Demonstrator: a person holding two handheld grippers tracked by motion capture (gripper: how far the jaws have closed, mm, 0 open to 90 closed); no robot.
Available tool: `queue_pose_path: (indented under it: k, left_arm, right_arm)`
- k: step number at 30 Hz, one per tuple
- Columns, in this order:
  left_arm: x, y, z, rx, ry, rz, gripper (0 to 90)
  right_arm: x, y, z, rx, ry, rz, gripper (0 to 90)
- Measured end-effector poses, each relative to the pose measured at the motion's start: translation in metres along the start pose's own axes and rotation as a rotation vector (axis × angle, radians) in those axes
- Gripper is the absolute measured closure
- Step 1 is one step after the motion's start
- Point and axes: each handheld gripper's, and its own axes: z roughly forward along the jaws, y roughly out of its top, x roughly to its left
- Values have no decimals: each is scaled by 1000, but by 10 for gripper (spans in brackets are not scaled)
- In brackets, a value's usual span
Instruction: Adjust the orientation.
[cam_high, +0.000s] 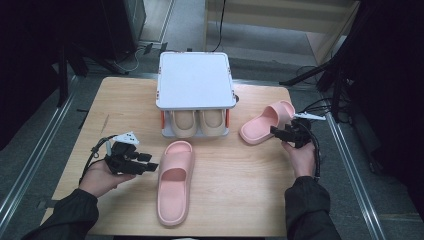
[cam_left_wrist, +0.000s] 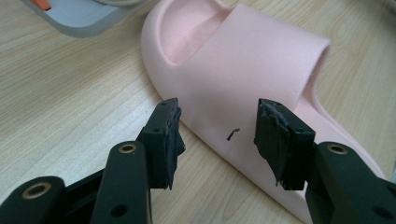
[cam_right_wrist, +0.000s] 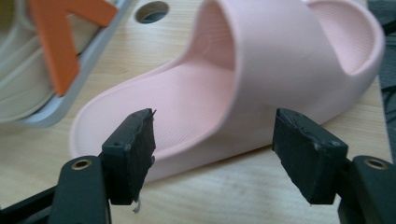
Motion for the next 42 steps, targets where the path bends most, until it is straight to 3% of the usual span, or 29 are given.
queue_pose_path:
  k: [5, 6, 7, 9, 16, 19, 23, 28, 30, 34, 36, 40, 42]
  left_arm:
    - [-1, -2, -1, 3, 3, -5, 492]
    - [0, -4, -2, 2, 8, -4, 496]
    - [0, -4, -2, 2, 8, -4, 498]
    - [0, -5, -2, -2, 12, -11, 498]
    - [-1, -9, -4, 6, 28, -10, 502]
    - [-1, -10, -5, 5, 32, -14, 502]
    - [-1, -11, -5, 14, 33, -14, 502]
    - [-1, -11, -5, 15, 43, -6, 502]
    - [-1, -11, -4, 15, 46, -8, 503]
    - [0, -11, -4, 17, 62, -18, 503]
    - [2, -11, -4, 21, 71, -25, 504]
    - [3, -11, -4, 21, 77, -35, 505]
    - [4, -11, -4, 24, 78, -36, 505]
  right_arm:
    - [-2, 4, 12, 19, -52, 20, 276]
    - [-3, 6, 18, 18, -89, 30, 263]
    - [-3, 6, 18, 18, -89, 30, 263]
    - [-3, 8, 24, 29, -138, 62, 267]
    - [-6, 8, 34, 59, -169, 81, 312]
    - [-9, 9, 33, 52, -161, 92, 371]
    - [-12, 9, 30, 44, -165, 94, 572]
    - [-16, 8, 26, 39, -170, 117, 702]
    - [-18, 8, 23, 43, -177, 124, 808]
    - [-17, 8, 21, 54, -178, 106, 851]
    - [-16, 10, 20, 50, -140, 119, 859]
    - [-11, 12, 17, 45, -141, 125, 856]
    - [-7, 13, 14, 50, -135, 104, 859]
